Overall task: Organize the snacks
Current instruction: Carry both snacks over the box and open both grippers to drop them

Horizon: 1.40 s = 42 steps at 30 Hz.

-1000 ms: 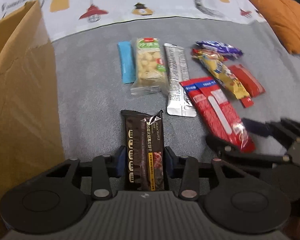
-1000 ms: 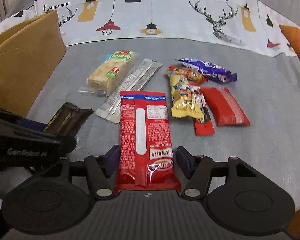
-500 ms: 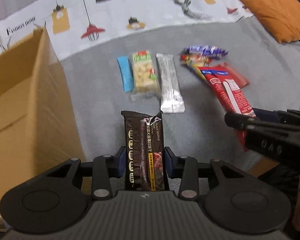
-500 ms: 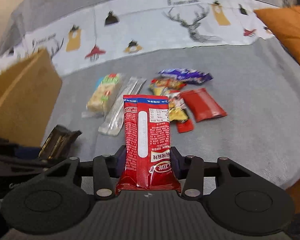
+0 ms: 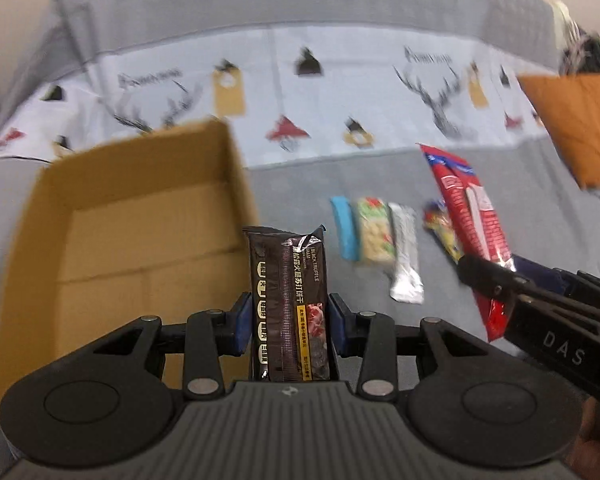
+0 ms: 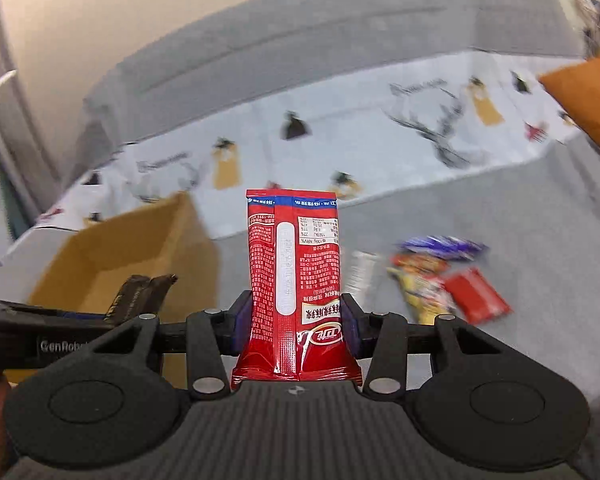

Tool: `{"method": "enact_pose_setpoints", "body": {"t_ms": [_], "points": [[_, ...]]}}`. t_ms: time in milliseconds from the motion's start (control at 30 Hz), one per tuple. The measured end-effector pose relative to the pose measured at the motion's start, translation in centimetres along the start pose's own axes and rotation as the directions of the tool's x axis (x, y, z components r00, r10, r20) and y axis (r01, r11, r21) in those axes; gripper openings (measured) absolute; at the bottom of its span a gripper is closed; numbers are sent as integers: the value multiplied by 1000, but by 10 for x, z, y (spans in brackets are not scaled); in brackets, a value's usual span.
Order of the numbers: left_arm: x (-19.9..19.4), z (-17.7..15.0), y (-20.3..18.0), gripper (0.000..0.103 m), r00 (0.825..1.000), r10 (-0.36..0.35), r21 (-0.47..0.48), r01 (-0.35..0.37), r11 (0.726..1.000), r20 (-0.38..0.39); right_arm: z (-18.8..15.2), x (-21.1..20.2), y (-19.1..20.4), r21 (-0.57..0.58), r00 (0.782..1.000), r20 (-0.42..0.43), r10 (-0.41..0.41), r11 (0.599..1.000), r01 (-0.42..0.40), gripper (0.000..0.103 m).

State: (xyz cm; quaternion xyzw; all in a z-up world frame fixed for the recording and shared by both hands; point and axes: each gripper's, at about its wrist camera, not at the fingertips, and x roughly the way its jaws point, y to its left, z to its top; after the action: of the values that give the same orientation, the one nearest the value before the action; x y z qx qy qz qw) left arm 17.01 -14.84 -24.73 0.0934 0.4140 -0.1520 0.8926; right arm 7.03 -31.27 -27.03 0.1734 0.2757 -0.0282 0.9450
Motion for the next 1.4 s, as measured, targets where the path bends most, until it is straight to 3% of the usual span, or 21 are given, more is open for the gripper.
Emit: {"method": "enact_pose_setpoints", "body": {"t_ms": [100,167,300,433,567,733,867,1033,1133,1233,1267,1300,1333,1400], "points": [[-23,6,29,43,999,4,-51,-1,999,43,13,-5,33,-38,998,24,54,998,-53,47],[-41,8,50,43,996,-29,-107,37,994,80,24,-8,54,-67,994,40,100,993,-97,47],[-78,11,75,43,984,-5,-146,31,989,176,43,-18,90,-113,983,74,167,981,-158,47],[-112,15,95,43,959,27,-184,26,983,282,57,-33,125,-186,968,93,232,959,-212,47],[-124,12,107,43,935,99,-196,-33,980,339,62,-37,148,-228,957,72,280,939,-258,47],[-93,-6,135,43,961,129,-264,-63,963,243,45,-4,164,-242,962,-10,272,933,-266,47],[-60,-23,156,43,979,148,-303,-99,948,142,17,32,177,-278,974,-71,215,934,-226,47],[-30,-44,175,43,985,163,-299,-140,944,54,-14,73,182,-296,974,-167,150,935,-195,47],[-13,-56,183,43,987,158,-304,-150,941,3,-25,90,177,-259,964,-232,133,947,-193,47],[-6,-68,187,44,989,143,-307,-145,941,-28,-30,95,173,-252,962,-247,119,950,-182,48],[-6,-69,186,47,991,133,-305,-134,943,-26,-29,95,173,-248,959,-254,130,949,-194,49],[-10,-70,184,66,992,128,-305,-128,944,-18,-27,93,171,-236,956,-257,144,950,-207,57],[-13,-69,181,85,990,140,-306,-137,942,-13,-24,89,167,-207,956,-247,157,956,-210,77],[-25,-65,173,96,983,183,-303,-166,938,28,-16,73,151,-145,959,-183,215,959,-243,86]]}}
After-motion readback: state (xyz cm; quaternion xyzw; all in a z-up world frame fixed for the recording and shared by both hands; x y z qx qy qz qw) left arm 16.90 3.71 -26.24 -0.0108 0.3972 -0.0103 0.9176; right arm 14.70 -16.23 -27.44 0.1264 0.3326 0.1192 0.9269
